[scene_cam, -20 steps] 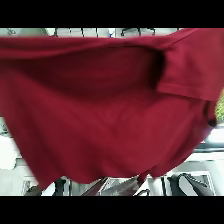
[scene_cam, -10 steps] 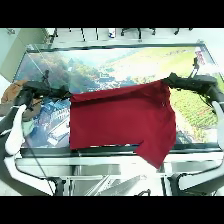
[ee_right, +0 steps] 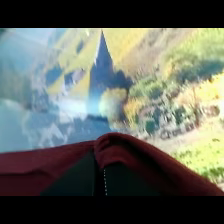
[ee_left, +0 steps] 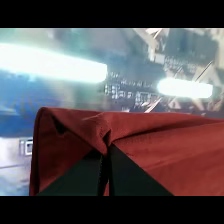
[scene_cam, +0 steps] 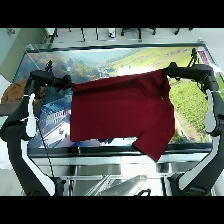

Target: Fold the shirts.

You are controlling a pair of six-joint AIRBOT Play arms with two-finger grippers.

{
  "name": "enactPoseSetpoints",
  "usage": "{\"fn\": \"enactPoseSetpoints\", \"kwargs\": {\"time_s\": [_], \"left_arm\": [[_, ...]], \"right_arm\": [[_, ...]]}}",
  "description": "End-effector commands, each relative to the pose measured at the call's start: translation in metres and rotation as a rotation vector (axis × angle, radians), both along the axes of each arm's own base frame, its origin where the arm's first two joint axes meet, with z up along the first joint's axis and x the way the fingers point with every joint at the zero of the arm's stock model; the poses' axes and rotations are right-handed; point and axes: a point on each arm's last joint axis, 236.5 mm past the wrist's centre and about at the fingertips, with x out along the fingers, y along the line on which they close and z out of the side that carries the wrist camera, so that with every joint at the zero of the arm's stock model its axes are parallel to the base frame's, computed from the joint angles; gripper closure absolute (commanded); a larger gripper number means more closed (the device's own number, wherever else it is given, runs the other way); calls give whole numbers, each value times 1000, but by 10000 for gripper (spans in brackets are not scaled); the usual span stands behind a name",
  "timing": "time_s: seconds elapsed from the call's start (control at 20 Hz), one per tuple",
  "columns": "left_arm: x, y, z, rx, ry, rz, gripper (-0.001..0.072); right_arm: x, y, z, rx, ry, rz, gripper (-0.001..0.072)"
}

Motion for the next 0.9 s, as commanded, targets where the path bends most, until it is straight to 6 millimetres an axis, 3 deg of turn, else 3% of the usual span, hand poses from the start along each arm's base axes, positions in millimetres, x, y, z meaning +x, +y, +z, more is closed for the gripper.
{"fn": "enactPoseSetpoints", "kwargs": {"time_s": [0.0, 0.15, 0.4, 0.6, 0.75, 0.85], "left_arm": [[-17, -2, -7, 87, 72, -68, 695], [-38, 6, -19, 151, 156, -113, 695], [-47, 9, -27, 217, 196, -127, 695], [-61, 14, -44, 383, 248, -170, 695], [-71, 5, -58, 405, 279, -202, 695], [-68, 5, -58, 405, 266, -196, 695]], "right_arm": [[-36, -5, -21, -134, 148, 106, 690], [-70, -25, -38, -293, 285, 160, 690], [-91, -42, -72, -490, 429, 156, 690], [-96, -51, -85, -693, 510, 113, 690], [-91, -43, -89, -706, 512, 87, 690], [-92, -41, -94, -692, 531, 67, 689]]}}
